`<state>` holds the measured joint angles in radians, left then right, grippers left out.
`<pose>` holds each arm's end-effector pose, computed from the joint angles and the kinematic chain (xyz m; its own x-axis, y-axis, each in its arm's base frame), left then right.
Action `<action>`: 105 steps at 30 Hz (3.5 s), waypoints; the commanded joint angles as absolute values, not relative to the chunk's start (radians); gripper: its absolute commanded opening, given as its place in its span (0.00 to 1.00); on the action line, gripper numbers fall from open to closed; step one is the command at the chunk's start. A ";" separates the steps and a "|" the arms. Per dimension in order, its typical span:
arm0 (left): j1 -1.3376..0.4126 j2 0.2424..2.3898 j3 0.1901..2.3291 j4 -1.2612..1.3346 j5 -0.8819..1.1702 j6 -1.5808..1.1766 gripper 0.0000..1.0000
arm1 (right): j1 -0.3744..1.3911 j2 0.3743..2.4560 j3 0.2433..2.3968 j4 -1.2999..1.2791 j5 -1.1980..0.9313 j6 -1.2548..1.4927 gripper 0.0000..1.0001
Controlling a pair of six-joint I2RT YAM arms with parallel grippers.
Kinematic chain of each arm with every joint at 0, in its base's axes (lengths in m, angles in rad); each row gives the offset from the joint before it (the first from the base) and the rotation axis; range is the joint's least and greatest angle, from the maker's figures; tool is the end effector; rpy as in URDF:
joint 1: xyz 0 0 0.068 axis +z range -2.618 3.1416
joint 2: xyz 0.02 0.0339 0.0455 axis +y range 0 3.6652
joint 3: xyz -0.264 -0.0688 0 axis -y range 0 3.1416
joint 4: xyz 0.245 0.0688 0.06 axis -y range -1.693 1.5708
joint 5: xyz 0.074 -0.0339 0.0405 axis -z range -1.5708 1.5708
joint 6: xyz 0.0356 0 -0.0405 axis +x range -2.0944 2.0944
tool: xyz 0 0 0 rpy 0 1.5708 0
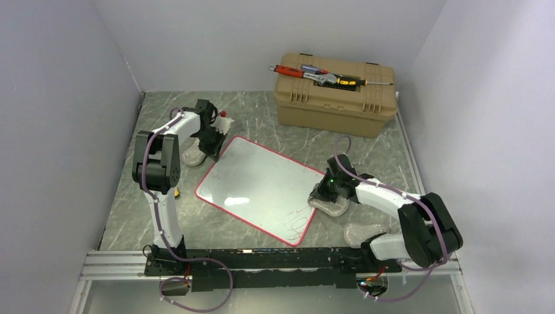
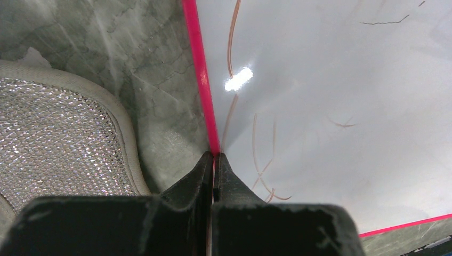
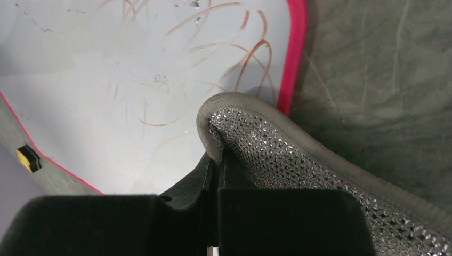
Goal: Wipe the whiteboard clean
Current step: Hold the whiteboard at the center of the board.
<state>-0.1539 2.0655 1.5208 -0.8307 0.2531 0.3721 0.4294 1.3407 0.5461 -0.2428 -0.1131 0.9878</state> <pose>0.4009 -0.0712 0.1638 -0.8316 0.4852 -0.2702 0.5354 0.8296 -0.1582 0.2073 0.0993 0.1436 -0.8199 0.5369 -0.1988 0.3971 0.7835 0.4780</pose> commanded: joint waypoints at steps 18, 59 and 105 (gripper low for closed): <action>-0.176 2.135 1.488 -0.877 0.280 0.370 0.04 | 0.559 1.197 0.422 -0.582 -0.122 0.934 0.00; -0.181 2.095 1.456 -0.858 0.300 0.348 0.04 | 0.911 1.501 0.488 -0.343 -0.146 1.057 0.00; -0.186 2.083 1.562 -0.964 0.383 0.393 0.04 | 0.832 1.801 1.098 -0.327 -0.035 0.787 0.00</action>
<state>-0.1543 2.0563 1.5166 -0.8310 0.2596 0.3801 0.9508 1.8954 1.0683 -0.0845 -0.2714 0.9337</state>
